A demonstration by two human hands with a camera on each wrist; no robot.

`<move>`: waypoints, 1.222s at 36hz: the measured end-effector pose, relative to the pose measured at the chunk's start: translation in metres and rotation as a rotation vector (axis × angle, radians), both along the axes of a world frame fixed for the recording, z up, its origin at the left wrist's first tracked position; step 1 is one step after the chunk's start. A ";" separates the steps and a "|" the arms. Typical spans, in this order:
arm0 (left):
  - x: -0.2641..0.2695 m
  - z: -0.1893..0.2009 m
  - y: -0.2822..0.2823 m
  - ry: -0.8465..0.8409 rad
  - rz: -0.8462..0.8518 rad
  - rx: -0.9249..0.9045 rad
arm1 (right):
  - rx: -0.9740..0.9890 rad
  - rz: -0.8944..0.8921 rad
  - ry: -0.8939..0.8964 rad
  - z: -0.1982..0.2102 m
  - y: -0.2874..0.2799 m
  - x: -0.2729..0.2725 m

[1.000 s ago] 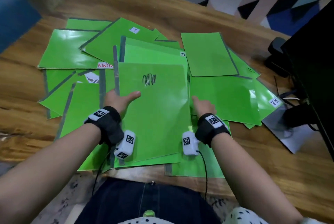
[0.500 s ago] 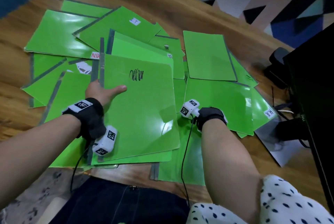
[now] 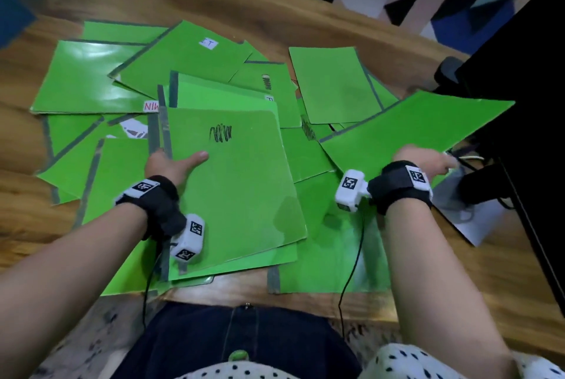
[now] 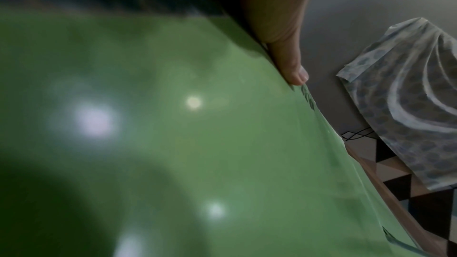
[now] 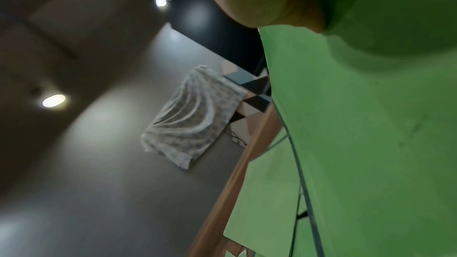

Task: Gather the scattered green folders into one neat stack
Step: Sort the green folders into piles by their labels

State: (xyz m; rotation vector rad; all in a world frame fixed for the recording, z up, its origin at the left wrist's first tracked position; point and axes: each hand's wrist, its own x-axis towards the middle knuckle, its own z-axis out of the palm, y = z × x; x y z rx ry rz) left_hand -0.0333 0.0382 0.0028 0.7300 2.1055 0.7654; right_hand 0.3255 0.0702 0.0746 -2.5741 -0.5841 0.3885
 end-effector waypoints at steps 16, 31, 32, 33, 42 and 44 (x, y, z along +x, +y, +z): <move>-0.001 0.013 0.001 0.022 -0.075 0.056 | 0.625 0.181 -0.059 0.062 -0.005 -0.019; -0.012 0.005 -0.007 0.013 -0.028 0.046 | -0.453 0.354 0.270 -0.072 -0.090 -0.001; -0.012 0.005 -0.007 0.022 -0.034 0.045 | -0.467 0.356 0.267 -0.073 -0.088 0.001; -0.012 0.005 -0.007 0.031 -0.042 0.044 | -0.469 0.358 0.288 -0.076 -0.087 0.004; -0.013 0.008 -0.006 0.054 -0.063 0.044 | -0.431 0.273 0.505 -0.060 -0.083 0.027; -0.013 0.008 -0.006 0.057 -0.061 0.046 | -0.439 0.296 0.500 -0.056 -0.082 0.028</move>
